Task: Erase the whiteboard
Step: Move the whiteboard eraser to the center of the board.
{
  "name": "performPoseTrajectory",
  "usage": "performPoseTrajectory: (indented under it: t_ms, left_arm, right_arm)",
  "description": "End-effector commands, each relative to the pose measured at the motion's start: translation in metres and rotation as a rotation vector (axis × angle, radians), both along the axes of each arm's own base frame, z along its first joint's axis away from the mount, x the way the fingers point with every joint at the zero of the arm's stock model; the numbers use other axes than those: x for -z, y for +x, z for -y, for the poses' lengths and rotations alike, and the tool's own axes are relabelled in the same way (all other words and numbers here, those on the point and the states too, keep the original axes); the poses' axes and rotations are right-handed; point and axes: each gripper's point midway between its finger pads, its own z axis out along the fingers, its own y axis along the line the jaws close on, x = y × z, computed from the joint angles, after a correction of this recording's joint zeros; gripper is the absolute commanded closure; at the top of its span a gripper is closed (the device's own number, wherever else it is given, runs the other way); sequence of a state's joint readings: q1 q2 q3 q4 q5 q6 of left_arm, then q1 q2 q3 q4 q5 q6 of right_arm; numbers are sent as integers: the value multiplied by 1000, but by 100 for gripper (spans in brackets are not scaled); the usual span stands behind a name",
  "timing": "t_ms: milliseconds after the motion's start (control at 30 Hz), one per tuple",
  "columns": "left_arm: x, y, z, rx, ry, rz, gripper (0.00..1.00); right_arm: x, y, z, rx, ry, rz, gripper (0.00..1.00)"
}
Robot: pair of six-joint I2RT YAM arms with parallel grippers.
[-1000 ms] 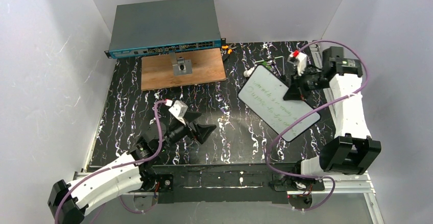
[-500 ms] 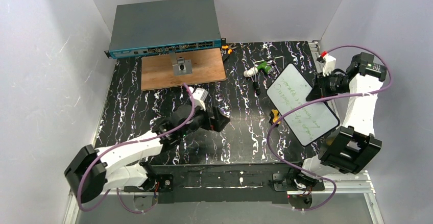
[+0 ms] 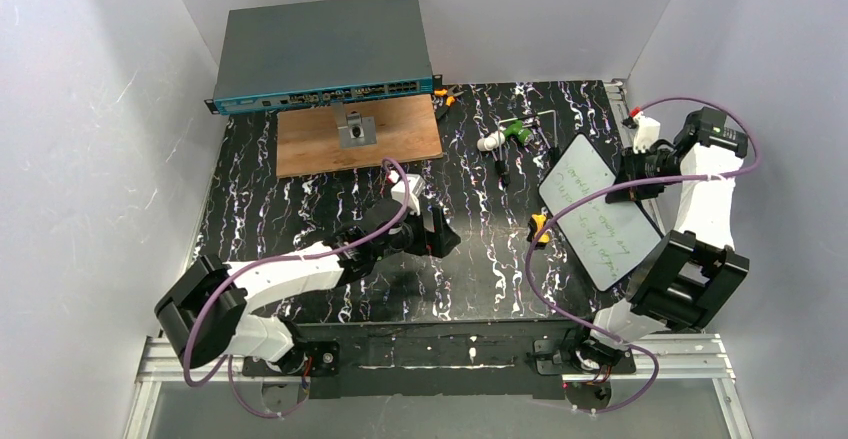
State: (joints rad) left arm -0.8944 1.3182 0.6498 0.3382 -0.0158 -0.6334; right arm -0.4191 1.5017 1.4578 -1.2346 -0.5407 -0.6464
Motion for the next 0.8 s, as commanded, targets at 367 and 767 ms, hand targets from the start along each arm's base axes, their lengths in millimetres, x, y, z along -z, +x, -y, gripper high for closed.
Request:
performPoseTrajectory:
  t_ms: [367,767]
  left_arm:
    - [11,-1,9,3,-1,-51,18]
    - [45,-3,-11,-211,14,-237,19]
  right_arm:
    - [32,-6,-52,-70,153,-15,99]
    - [42,-7,-134,-236,207,-33,99]
